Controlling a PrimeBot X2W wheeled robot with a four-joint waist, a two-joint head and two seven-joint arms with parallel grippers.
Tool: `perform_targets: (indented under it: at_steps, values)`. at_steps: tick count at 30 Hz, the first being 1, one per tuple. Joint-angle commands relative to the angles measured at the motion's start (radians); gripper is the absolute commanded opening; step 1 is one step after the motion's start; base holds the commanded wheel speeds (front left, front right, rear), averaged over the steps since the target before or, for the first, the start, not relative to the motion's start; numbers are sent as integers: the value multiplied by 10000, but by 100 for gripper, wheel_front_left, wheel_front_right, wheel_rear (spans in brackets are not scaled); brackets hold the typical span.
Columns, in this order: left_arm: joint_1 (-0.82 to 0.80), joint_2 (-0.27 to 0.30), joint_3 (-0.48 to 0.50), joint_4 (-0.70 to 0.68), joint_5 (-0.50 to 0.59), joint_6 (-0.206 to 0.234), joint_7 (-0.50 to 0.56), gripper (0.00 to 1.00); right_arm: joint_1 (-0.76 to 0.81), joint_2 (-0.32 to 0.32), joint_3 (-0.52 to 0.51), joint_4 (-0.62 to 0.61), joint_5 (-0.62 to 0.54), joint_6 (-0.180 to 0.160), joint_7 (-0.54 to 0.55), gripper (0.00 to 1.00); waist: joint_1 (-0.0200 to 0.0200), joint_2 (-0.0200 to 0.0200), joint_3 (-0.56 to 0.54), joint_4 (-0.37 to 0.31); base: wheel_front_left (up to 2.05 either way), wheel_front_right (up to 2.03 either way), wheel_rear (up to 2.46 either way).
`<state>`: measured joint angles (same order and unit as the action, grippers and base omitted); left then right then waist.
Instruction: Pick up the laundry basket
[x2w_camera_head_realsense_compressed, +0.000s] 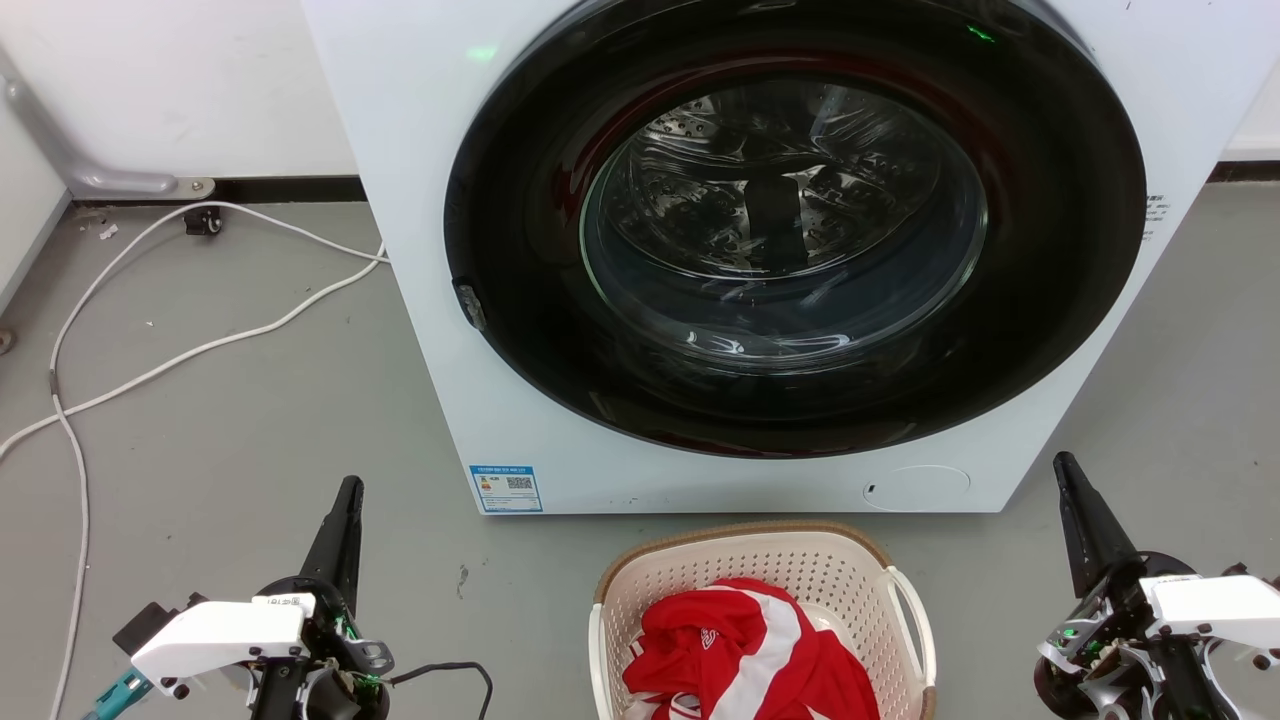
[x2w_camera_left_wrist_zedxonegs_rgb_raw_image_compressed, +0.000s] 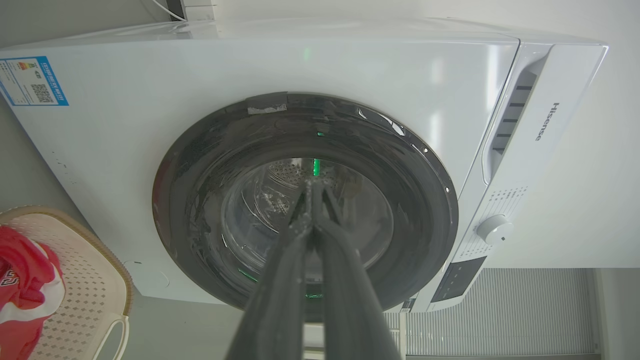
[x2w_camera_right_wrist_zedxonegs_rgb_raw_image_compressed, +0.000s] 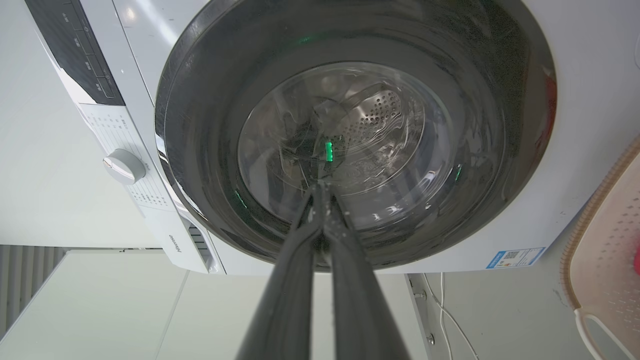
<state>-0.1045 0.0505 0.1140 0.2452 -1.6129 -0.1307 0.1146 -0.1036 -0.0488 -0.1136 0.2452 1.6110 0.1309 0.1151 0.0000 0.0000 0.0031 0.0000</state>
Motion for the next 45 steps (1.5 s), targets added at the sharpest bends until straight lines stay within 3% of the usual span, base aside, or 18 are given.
perform_targets:
  at_steps: [1, 25, 26, 37, 43, 45]
  values:
    - [-80, -7, 16, 4, -4, -23, 20, 0, -101, -27, -4, 2, 41, -3, 9, 0, 0, 0, 0, 0, 0, 0, 0]
    - [-81, -7, 16, 4, -4, -23, 20, 0, -101, -27, -4, 2, 41, -3, 8, 0, 0, 0, 0, 0, 0, 0, 0]
    - [-1, 0, 1, -3, 0, 0, -4, 100, 0, 0, 0, -2, -2, 0, -3, 100, 0, 0, 0, 0, 0, 0, 0]
    - [239, -32, -95, 45, 605, 2, -404, 100, 290, 15, 14, 32, -790, -2, -402, 100, 0, 0, 10, 2, 0, 0, 0]
    - [227, -28, -50, -294, 1889, 50, -693, 100, 376, 12, 231, -487, -2524, -2, -690, 100, 0, 0, 21, -6, 0, 0, 0]
    - [270, -25, -181, -541, 2872, 190, -874, 100, 458, 9, 375, -691, -3690, -2, -872, 100, 0, 0, 27, -8, 0, 0, 0]
